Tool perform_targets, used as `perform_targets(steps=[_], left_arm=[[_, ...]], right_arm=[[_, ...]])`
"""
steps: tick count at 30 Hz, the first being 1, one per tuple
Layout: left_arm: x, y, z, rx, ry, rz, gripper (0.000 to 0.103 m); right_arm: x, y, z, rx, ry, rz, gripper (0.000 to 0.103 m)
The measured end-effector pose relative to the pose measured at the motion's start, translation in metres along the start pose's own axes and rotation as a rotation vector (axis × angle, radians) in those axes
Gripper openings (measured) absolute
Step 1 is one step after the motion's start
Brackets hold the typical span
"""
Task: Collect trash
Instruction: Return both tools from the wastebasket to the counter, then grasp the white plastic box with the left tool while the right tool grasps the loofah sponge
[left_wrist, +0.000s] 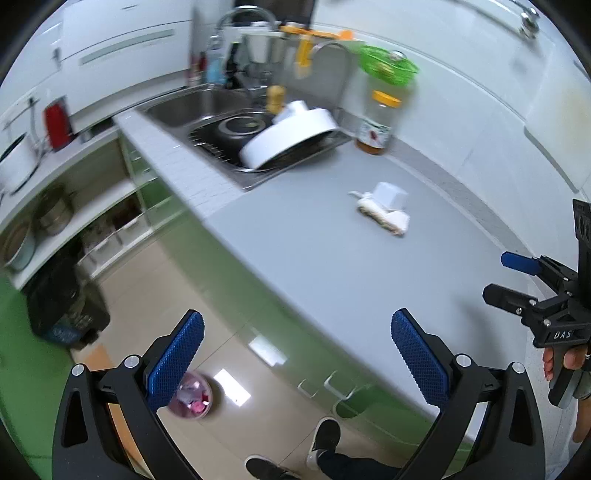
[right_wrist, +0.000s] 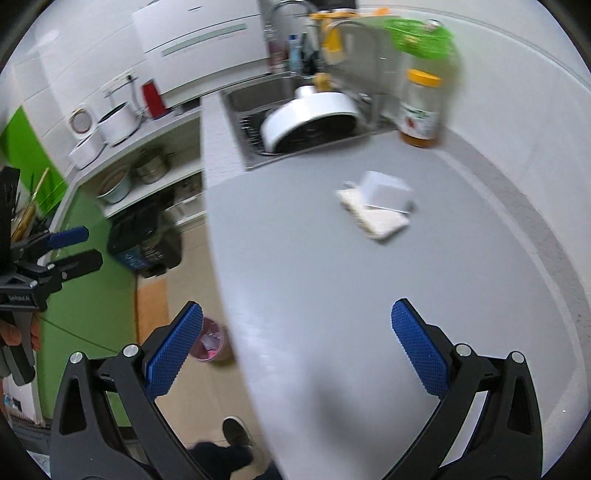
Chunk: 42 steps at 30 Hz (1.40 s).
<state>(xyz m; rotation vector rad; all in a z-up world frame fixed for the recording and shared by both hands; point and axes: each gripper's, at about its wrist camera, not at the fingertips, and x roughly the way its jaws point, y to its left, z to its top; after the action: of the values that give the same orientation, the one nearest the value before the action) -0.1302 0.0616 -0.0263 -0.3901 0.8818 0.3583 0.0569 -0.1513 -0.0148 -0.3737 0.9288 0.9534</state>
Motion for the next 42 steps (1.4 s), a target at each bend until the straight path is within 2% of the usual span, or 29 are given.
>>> perform_targets(steps=[8,20,29,37,38,39,42], left_arm=[[0.039,-0.052,0.046,0.103,0.019,-0.047,0.097],[0.135,-0.090,0.126,0.274,0.102,-0.146,0.097],[0.216,-0.123,0.155,0.391,0.166,-0.239,0.097],[0.267,-0.140,0.159,0.451,0.213,-0.259,0.096],[0.273,-0.141,0.159,0.454,0.220,-0.262,0.094],[0.275,-0.142,0.159,0.457,0.226,-0.264,0.088],[0.286,-0.143,0.158,0.462,0.251,-0.263,0.060]], right_arm=[[0.000,-0.058,0.004,0.066,0.003,-0.044,0.100],[0.032,-0.096,0.020,0.189,0.052,-0.097,0.100],[0.068,-0.121,0.022,0.286,0.110,-0.119,0.100],[0.081,-0.138,0.022,0.327,0.137,-0.138,0.100],[0.082,-0.139,0.023,0.330,0.138,-0.139,0.100],[0.083,-0.141,0.024,0.333,0.138,-0.141,0.100],[0.084,-0.142,0.024,0.339,0.143,-0.143,0.100]])
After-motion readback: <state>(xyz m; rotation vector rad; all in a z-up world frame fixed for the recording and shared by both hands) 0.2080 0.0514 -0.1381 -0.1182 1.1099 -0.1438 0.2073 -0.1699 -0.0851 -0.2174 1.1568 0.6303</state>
